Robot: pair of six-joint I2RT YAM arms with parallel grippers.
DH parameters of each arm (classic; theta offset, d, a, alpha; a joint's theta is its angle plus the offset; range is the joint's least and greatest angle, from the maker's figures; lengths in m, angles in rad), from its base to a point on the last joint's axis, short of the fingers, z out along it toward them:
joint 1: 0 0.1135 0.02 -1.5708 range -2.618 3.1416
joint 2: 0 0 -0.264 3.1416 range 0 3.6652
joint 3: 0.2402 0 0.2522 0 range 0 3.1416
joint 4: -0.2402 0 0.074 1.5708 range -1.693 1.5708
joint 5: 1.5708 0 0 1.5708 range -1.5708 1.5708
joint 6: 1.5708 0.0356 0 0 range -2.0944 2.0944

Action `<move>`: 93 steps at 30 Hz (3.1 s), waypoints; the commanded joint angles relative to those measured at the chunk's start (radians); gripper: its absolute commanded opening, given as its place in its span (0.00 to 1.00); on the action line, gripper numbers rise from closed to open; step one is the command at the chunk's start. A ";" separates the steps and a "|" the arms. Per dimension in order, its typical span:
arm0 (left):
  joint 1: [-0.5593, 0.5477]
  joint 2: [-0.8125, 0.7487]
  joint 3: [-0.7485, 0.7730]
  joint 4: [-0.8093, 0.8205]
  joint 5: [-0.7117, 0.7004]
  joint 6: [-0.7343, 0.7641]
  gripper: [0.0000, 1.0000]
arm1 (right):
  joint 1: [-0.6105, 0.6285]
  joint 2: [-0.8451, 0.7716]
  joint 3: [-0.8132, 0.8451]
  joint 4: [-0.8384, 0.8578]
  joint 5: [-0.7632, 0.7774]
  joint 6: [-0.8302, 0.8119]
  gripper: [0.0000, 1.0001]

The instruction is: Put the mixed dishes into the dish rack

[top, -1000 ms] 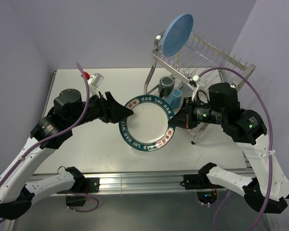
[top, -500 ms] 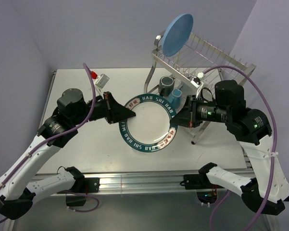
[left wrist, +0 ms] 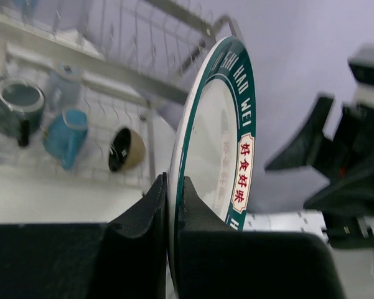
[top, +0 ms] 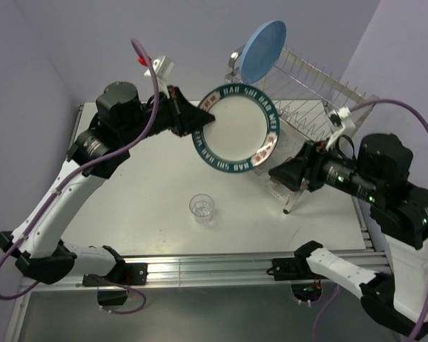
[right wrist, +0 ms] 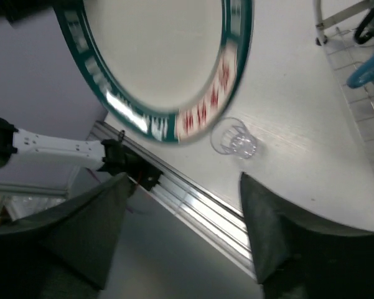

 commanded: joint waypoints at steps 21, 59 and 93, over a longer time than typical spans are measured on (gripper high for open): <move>-0.175 0.683 0.750 0.512 -0.534 0.622 0.00 | -0.006 -0.372 -0.577 0.004 0.010 0.092 0.00; -0.345 0.913 0.724 0.843 -0.885 1.027 0.00 | -0.006 -0.371 -0.637 0.019 0.026 0.091 0.00; -0.331 0.815 0.675 0.747 -0.802 0.900 0.98 | -0.006 -0.374 -0.652 0.065 0.015 0.112 0.00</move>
